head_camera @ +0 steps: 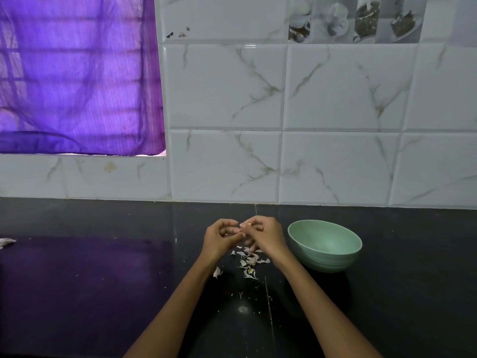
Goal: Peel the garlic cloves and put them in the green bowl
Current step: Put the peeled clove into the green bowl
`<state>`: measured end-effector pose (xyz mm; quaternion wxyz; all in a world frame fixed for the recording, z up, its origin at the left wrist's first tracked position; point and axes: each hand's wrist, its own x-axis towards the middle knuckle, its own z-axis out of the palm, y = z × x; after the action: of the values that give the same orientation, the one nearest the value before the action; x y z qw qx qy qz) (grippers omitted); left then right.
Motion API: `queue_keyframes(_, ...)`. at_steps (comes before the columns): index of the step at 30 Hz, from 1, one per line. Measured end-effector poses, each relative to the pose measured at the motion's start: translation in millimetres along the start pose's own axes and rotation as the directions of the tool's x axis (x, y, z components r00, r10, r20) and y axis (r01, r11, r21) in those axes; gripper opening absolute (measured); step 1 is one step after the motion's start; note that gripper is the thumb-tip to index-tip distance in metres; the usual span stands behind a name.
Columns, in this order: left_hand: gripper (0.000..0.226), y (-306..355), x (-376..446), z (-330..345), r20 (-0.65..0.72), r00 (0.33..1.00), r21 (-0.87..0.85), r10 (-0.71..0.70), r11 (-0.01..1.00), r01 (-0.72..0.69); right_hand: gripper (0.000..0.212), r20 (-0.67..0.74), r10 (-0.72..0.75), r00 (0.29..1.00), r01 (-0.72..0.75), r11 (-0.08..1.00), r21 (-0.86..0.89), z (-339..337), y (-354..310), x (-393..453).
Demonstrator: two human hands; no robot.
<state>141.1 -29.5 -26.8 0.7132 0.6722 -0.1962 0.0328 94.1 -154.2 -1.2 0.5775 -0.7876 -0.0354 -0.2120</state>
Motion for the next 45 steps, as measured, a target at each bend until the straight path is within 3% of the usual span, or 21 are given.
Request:
queue_keyframes(4, 0.027, 1.2, -3.0, 7.2, -0.027, 0.999, 0.014, 0.017, 1.0, -0.016, 0.025, -0.259, -0.23, 0.938, 0.229, 0.973, -0.035, 1.1, -3.7, -0.4)
queue_keyframes(8, 0.024, -1.0, -12.5, 25.0, 0.008, 0.999, 0.116, 0.044, 0.992, -0.045, 0.035, -0.34, -0.292, 0.894, 0.31, 0.951, 0.0, -5.7, -16.8, -0.3)
queue_keyframes(11, 0.036, 16.5, -18.3, 56.8, 0.095, 0.986, -0.052, -0.14, 0.988, 0.145, 0.024, -0.4, -0.316, 0.86, 0.33, 0.943, -0.037, -28.9, -25.0, 9.4)
queue_keyframes(13, 0.043, 31.5, -22.2, 82.4, 0.161, 0.93, -0.084, -0.329, 0.935, 0.346, 0.02, -0.433, -0.298, 0.851, 0.283, 0.954, -0.1, -51.6, -26.7, 15.6)
queue_keyframes(15, 0.043, 38.9, -25.8, 104.7, 0.232, 0.867, -0.04, -0.442, 0.886, 0.462, 0.015, -0.414, -0.248, 0.876, 0.192, 0.966, -0.172, -73.5, -21.9, 17.4)
queue_keyframes(17, 0.035, 36.5, -28.4, 121.2, 0.28, 0.838, -0.064, -0.468, 0.862, 0.503, 0.005, -0.371, -0.174, 0.912, 0.092, 0.97, -0.227, -92.0, -13.7, 12.8)
queue_keyframes(20, 0.018, 26.4, -32.9, 130.4, 0.231, 0.871, -0.107, -0.434, 0.878, 0.466, 0.01, -0.343, -0.089, 0.935, -0.002, 0.966, -0.258, -115.2, -1.5, 1.3)
queue_keyframes(25, 0.029, 7.6, -38.7, 122.1, 0.132, 0.948, -0.092, -0.288, 0.949, 0.301, 0.021, -0.247, -0.001, 0.969, -0.077, 0.949, -0.305, -141.4, 3.7, -7.8)
queue_keyframes(28, 0.031, 9.7, -38.6, 119.9, 0.135, 0.947, -0.108, -0.293, 0.945, 0.308, 0.031, -0.142, 0.066, 0.988, -0.123, 0.888, -0.443, -144.2, 4.8, -8.4)
queue_keyframes(31, 0.025, 17.2, -37.7, 123.4, 0.137, 0.936, -0.109, -0.323, 0.935, 0.338, 0.039, -0.133, 0.066, 0.989, -0.126, 0.848, -0.514, -139.8, 5.8, -8.7)
queue_keyframes(34, 0.019, 21.0, -30.4, 126.6, 0.116, 0.912, -0.122, -0.394, 0.905, 0.407, 0.03, -0.187, 0.057, 0.981, -0.142, 0.864, -0.482, -137.5, 11.5, -4.8)
queue_keyframes(39, 0.037, 16.9, -22.9, 114.3, 0.133, 0.897, -0.109, -0.421, 0.894, 0.435, 0.018, -0.23, 0.045, 0.972, -0.146, 0.885, -0.443, -128.0, 13.1, -1.6)
queue_keyframes(42, 0.015, 17.8, -28.7, 93.3, -0.006, 0.956, -0.102, -0.293, 0.951, 0.291, 0.035, -0.334, -0.122, 0.935, -0.004, 0.935, -0.354, -117.7, -1.7, -1.2)
queue_keyframes(45, 0.029, 20.2, -27.1, 54.6, -0.185, 0.98, 0.05, -0.069, 0.996, 0.08, 0.047, -0.319, -0.188, 0.929, 0.091, 0.951, -0.296, -98.0, -19.5, -0.3)
